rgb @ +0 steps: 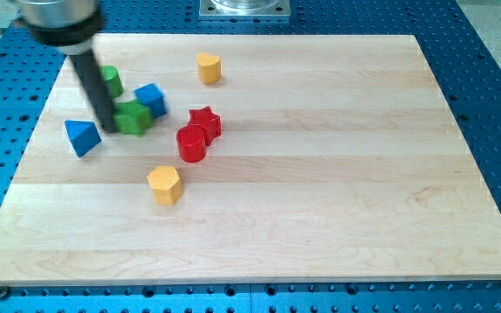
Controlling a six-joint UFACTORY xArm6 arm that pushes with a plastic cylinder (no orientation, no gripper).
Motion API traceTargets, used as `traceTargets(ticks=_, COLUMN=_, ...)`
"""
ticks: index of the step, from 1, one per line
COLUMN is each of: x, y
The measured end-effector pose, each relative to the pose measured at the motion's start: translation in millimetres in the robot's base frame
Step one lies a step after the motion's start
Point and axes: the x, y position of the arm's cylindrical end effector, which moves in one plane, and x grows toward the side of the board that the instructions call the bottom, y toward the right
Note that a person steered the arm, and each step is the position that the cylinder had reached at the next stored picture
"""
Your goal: Move the yellow hexagon and green star diagonal to each other
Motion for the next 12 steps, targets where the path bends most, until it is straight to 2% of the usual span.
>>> traceTargets(ticks=1, x=2.4, y=61.2)
traceTargets(ticks=2, x=1.7, y=38.2)
traceTargets(ticks=3, x=-6.8, y=76.0)
traceTargets(ticks=7, x=-97.3, y=194.9)
traceTargets(ticks=8, x=-70.6, y=195.2)
traceTargets(ticks=9, x=-36.2, y=136.3)
traceTargets(ticks=10, x=-39.1, y=140.3)
traceTargets(ticks=12, x=-23.4, y=10.2)
